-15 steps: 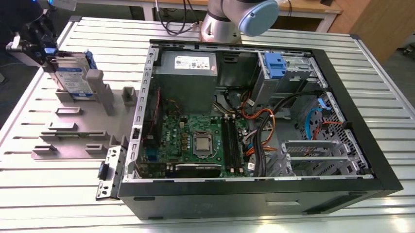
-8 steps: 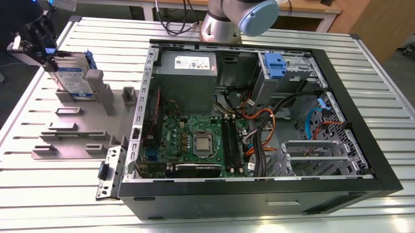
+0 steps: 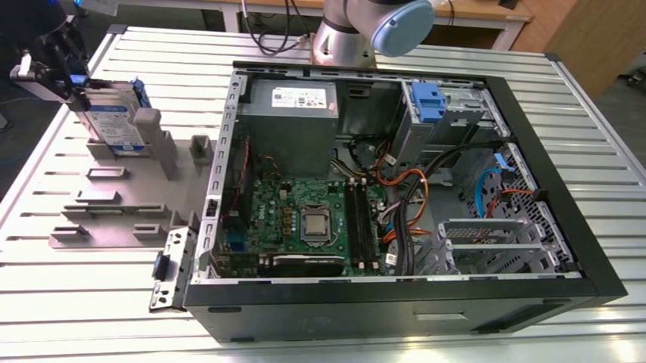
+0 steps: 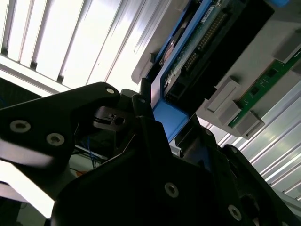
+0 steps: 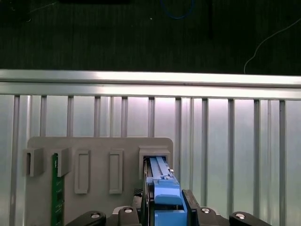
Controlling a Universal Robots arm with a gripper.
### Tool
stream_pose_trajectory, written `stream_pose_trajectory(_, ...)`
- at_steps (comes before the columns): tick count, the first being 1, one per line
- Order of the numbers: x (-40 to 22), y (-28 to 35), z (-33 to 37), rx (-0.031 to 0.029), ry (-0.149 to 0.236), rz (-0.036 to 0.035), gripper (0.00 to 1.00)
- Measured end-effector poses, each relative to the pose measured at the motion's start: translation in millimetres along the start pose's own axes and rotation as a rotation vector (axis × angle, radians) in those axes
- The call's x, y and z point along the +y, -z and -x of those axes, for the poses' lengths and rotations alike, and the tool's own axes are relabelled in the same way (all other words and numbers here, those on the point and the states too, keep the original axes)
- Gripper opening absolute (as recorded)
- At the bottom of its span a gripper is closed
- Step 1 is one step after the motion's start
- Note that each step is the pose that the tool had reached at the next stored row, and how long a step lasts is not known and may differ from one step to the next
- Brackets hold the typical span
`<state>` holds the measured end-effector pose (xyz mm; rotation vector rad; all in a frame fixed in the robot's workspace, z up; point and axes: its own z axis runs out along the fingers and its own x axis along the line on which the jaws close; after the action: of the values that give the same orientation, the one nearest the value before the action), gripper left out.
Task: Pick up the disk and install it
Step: 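Pick up the disk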
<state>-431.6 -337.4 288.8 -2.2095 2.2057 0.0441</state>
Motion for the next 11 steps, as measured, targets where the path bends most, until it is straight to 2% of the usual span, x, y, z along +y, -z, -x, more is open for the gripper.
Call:
stream_pose_trajectory(5,0.4,1.4,0.1,0.0035,0.0,-0.0016,0.45)
stream_pose_trajectory(11,0.5,1.4,0.0,0.0049,0.0,-0.0015,0.45)
